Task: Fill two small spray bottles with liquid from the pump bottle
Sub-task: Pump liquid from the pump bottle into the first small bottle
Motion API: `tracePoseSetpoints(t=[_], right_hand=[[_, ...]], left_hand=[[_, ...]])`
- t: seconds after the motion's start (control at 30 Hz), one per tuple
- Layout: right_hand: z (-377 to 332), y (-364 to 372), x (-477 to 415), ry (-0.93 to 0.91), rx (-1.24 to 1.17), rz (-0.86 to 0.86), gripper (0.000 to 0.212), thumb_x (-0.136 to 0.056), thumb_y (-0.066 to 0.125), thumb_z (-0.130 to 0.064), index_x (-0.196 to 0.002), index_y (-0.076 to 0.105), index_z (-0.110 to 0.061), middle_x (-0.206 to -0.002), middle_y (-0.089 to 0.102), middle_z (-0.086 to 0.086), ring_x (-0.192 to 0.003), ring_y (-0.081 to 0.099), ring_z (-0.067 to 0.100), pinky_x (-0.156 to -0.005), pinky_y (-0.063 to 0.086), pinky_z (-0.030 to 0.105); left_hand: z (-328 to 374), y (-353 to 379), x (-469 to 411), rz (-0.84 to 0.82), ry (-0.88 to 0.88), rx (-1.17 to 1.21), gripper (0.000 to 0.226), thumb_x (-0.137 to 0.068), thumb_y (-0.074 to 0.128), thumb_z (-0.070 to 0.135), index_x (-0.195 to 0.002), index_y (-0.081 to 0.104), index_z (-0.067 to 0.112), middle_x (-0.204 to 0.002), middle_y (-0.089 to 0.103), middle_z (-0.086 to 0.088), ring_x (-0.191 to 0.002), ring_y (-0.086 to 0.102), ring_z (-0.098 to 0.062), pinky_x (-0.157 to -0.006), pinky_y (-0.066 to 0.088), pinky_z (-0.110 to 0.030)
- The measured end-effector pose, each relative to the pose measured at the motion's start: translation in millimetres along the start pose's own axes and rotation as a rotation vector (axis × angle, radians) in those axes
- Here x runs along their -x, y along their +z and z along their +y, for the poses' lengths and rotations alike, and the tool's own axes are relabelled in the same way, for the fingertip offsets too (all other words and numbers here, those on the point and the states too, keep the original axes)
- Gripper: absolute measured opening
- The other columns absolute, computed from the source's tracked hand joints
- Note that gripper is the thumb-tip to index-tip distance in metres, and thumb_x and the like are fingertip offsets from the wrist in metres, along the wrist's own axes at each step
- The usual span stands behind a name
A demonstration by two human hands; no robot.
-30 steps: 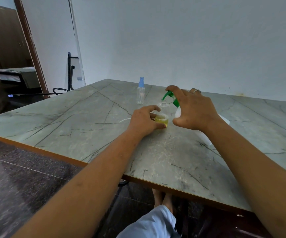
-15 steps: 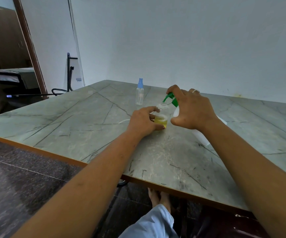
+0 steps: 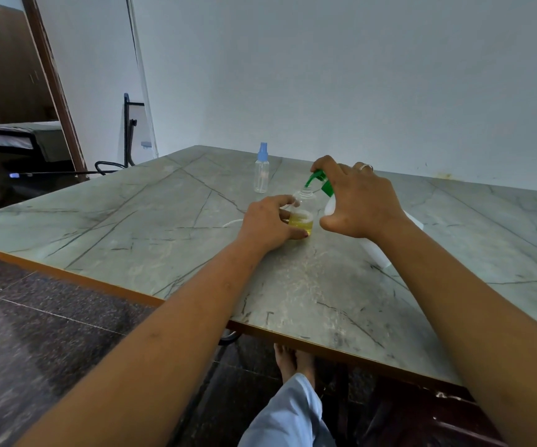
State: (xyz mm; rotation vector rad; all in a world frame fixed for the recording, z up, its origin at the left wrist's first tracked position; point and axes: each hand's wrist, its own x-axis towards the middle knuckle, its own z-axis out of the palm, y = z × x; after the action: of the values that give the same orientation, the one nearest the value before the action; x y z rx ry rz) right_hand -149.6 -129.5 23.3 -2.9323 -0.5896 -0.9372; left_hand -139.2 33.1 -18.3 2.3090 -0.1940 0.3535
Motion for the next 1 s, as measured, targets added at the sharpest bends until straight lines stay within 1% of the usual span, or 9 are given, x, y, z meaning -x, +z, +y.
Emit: tracePoseSetpoints(t=[0.07,0.17,0.33,0.43,0.6,0.67,0.73,0.87,1.0], right_hand=[[0.0,1.4,-1.3,-0.007,0.001,0.004,0.071,-0.066,0.071,-0.037,-0.126,0.034,-0.032,-0.116,0.060,-0.001,-0.093,0.049,0.023,-0.063,0.043,0.028],[1.2,2.4,-1.1,-0.011,0.003,0.004,0.074,-0.067,0.070,-0.038,-0.130,0.032,-0.033,-0.118,0.059,-0.002,-0.097,0.050,0.024,-0.064,0.043,0.029],[1.0,0.3,3.6,-0.006,0.044,-0.020,0.094,-0.069,0.069,-0.041,-0.145,0.014,-0.039,-0.130,0.054,-0.002,-0.110,0.050,0.028,-0.075,0.050,0.036],[0.8,-0.9,4.1,-0.005,0.055,-0.023,0.100,-0.070,0.069,-0.042,-0.147,0.006,-0.041,-0.133,0.053,-0.001,-0.112,0.050,0.029,-0.077,0.052,0.038],[1.7,1.3,3.5,-0.007,0.031,-0.013,0.084,-0.067,0.069,-0.039,-0.138,0.024,-0.038,-0.122,0.058,-0.004,-0.103,0.051,0.027,-0.070,0.047,0.033],[2.2,0.4,2.3,-0.011,0.021,-0.002,0.079,-0.066,0.069,-0.038,-0.133,0.028,-0.037,-0.119,0.059,-0.003,-0.100,0.051,0.026,-0.066,0.043,0.030],[2.6,1.0,1.1,-0.013,0.013,0.007,0.074,-0.066,0.070,-0.037,-0.129,0.031,-0.035,-0.117,0.060,-0.003,-0.098,0.051,0.025,-0.064,0.041,0.028],[1.0,2.6,-0.7,-0.021,0.021,0.016,0.073,-0.066,0.070,-0.038,-0.128,0.032,-0.034,-0.116,0.060,-0.002,-0.098,0.051,0.025,-0.063,0.044,0.029],[1.4,3.6,0.9,-0.016,0.056,0.002,0.082,-0.067,0.069,-0.041,-0.136,0.025,-0.035,-0.121,0.059,-0.001,-0.103,0.052,0.027,-0.071,0.051,0.035]], left_hand=[[0.1,0.0,0.1,0.002,0.005,0.006,0.058,-0.070,0.080,0.034,-0.123,0.057,0.026,-0.119,0.064,0.000,-0.086,0.055,-0.006,-0.084,0.040,-0.017],[-0.5,1.0,-0.3,0.004,0.010,-0.005,0.057,-0.070,0.080,0.034,-0.122,0.058,0.026,-0.118,0.064,0.000,-0.086,0.055,-0.006,-0.088,0.042,-0.019],[-1.3,-0.1,-0.3,0.002,0.014,0.007,0.057,-0.070,0.080,0.035,-0.122,0.058,0.026,-0.116,0.065,-0.001,-0.086,0.056,-0.007,-0.090,0.044,-0.021],[-0.9,0.3,-0.2,0.003,0.013,0.002,0.058,-0.070,0.080,0.035,-0.122,0.057,0.026,-0.118,0.064,0.000,-0.086,0.055,-0.006,-0.091,0.044,-0.021],[-0.8,0.3,-0.7,0.004,0.011,0.004,0.059,-0.070,0.080,0.034,-0.123,0.057,0.026,-0.118,0.064,0.000,-0.086,0.055,-0.006,-0.089,0.043,-0.020],[-1.4,0.4,-0.3,-0.001,0.014,0.005,0.060,-0.069,0.081,0.034,-0.124,0.057,0.026,-0.117,0.065,0.000,-0.085,0.055,-0.005,-0.085,0.041,-0.017],[-1.6,0.6,-0.5,-0.002,0.017,-0.003,0.062,-0.069,0.081,0.034,-0.125,0.056,0.026,-0.118,0.065,0.000,-0.085,0.055,-0.005,-0.084,0.041,-0.017],[0.0,-0.1,0.6,0.000,0.022,-0.026,0.059,-0.072,0.079,0.034,-0.125,0.056,0.025,-0.121,0.063,-0.001,-0.087,0.054,-0.006,-0.091,0.043,-0.021],[-0.4,0.3,0.7,0.002,0.015,-0.017,0.058,-0.071,0.079,0.035,-0.123,0.057,0.025,-0.119,0.064,-0.001,-0.087,0.055,-0.006,-0.090,0.043,-0.021]])
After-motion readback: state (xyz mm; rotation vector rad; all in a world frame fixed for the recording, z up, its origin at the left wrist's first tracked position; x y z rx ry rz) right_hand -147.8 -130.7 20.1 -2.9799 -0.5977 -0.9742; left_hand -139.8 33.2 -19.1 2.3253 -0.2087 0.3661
